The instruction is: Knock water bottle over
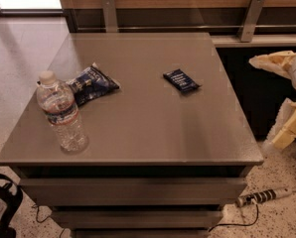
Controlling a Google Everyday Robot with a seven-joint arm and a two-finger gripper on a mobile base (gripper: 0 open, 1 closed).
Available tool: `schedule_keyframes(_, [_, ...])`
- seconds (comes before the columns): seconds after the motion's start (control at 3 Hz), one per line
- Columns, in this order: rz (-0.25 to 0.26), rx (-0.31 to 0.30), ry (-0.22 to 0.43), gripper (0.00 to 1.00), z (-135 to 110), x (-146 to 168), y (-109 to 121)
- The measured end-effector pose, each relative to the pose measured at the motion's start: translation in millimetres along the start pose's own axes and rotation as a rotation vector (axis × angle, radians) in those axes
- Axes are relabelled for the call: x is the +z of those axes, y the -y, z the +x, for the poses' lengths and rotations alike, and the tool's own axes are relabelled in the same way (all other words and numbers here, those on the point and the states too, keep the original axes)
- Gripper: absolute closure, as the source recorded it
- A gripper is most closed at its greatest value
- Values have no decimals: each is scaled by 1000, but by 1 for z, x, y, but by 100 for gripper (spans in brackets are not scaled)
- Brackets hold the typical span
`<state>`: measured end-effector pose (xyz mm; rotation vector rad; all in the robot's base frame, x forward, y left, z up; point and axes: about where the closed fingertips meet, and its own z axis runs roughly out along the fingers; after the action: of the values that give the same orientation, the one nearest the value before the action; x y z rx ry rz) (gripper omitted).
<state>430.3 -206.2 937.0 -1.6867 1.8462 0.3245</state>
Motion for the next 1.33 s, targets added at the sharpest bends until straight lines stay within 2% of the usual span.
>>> schedule_keyframes(0.33, [-8, -29, 213, 0, -11, 5, -15])
schedule_keyframes(0.67, [-16, -30, 445, 0, -43, -8, -20])
schedule_keyframes(1.0, [-50, -30, 636, 0, -87, -32, -21])
schedule_keyframes(1.33, [-112, -45, 737, 0, -133, -40, -25])
